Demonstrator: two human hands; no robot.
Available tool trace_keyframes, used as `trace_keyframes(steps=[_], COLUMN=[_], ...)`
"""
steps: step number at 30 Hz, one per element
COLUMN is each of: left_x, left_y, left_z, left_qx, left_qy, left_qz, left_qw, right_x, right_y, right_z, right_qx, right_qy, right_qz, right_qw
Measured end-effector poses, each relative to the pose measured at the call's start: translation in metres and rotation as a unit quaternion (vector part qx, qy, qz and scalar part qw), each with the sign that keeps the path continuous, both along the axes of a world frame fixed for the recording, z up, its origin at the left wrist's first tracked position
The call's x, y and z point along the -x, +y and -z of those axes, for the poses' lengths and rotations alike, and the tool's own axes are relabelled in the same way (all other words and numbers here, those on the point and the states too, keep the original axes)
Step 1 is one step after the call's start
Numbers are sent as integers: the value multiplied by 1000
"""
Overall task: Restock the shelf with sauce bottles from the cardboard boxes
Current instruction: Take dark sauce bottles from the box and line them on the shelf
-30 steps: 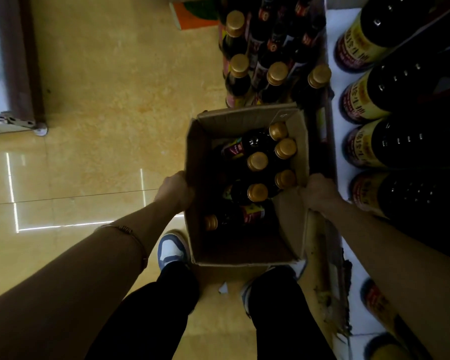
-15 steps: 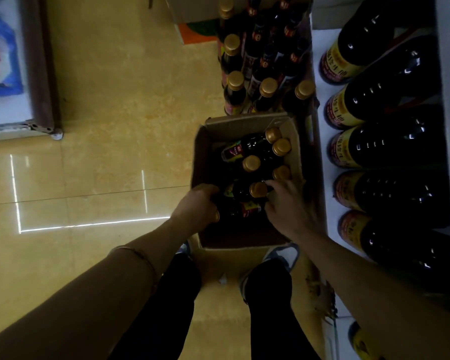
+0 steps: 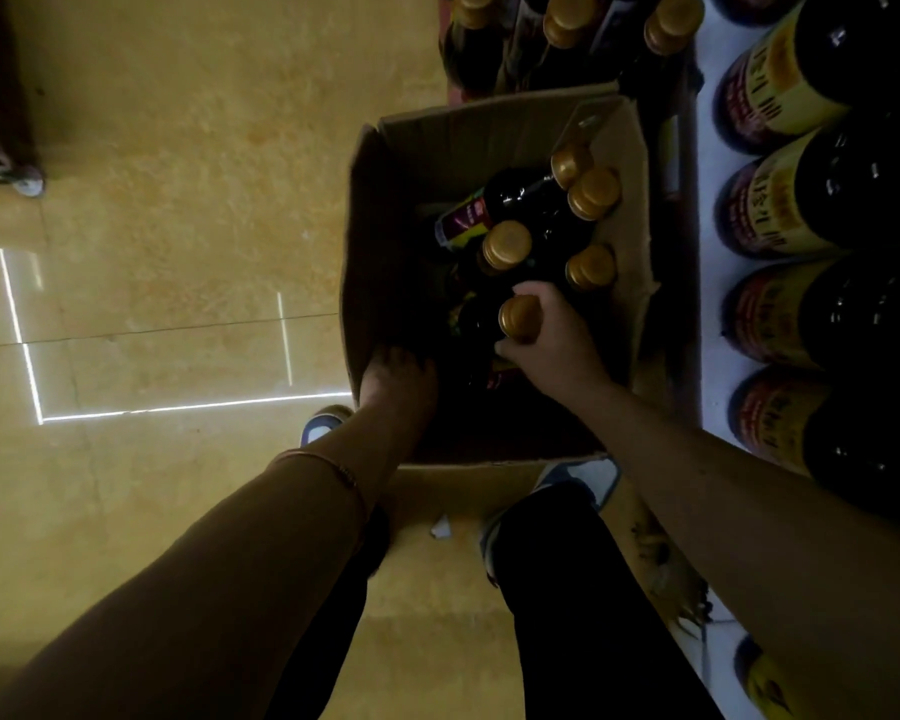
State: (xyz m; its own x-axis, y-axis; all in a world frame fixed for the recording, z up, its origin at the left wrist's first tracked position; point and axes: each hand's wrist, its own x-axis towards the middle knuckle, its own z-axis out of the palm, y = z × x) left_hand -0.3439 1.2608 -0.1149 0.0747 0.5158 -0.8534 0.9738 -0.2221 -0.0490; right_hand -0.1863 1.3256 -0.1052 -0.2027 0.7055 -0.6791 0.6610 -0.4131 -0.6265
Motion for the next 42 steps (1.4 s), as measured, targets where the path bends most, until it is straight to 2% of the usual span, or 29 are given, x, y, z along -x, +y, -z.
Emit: trace_keyframes(steps=[4,6,7,9,12,16,19,22,24,26,27,29,31,32,33,34,37,42], left_x=[5,7,6,3,-4,-14,-18,-23,-24,-25,-27,-29,-29,-27,-25,-20,-2,11], left_y=[9,14,16,18,12,0,3,5,6,13,15,16,12,10,11,12,23,46], left_z=[6,7,7,7,17,31,38,43,45,43,39,29,17,7,-4,-17,-57,-151], left_qx=[-9,-8,-7,-13,-44,-30,-22,57,80,49,17,-63,-111,-122,-125,-128,-138,-146], left_qy=[-48,-116,-167,-245,-299,-339,-369,-389,-379,-341,-305,-260,-280,-290,-295,-297,-305,-340], left_qz=[-70,-176,-257,-410,-573,-767,-812,-857,-869,-877,-877,-843,-748,-696,-653,-627,-575,-519], left_qw=[996,977,952,879,761,544,453,334,310,335,370,466,592,646,686,709,747,771], right_x=[10,26,34,47,53,39,37,45,52,55,55,49,42,37,32,27,15,-5], right_y=[-6,-11,-13,-14,-4,26,31,21,19,24,27,32,36,37,39,41,42,43], right_z=[13,17,19,23,24,35,44,56,60,60,58,48,33,23,12,-2,-45,-153], right_qx=[28,25,13,-24,-34,-6,26,21,-10,-32,-41,-57,-72,-76,-78,-78,-87,-158], right_qy=[87,101,99,86,67,54,92,108,91,61,44,23,17,16,12,12,15,27], right_qz=[34,27,26,32,53,95,134,162,145,117,107,103,89,71,53,41,42,44], right_qw=[995,994,995,995,996,994,986,981,985,991,992,993,993,994,995,996,995,986])
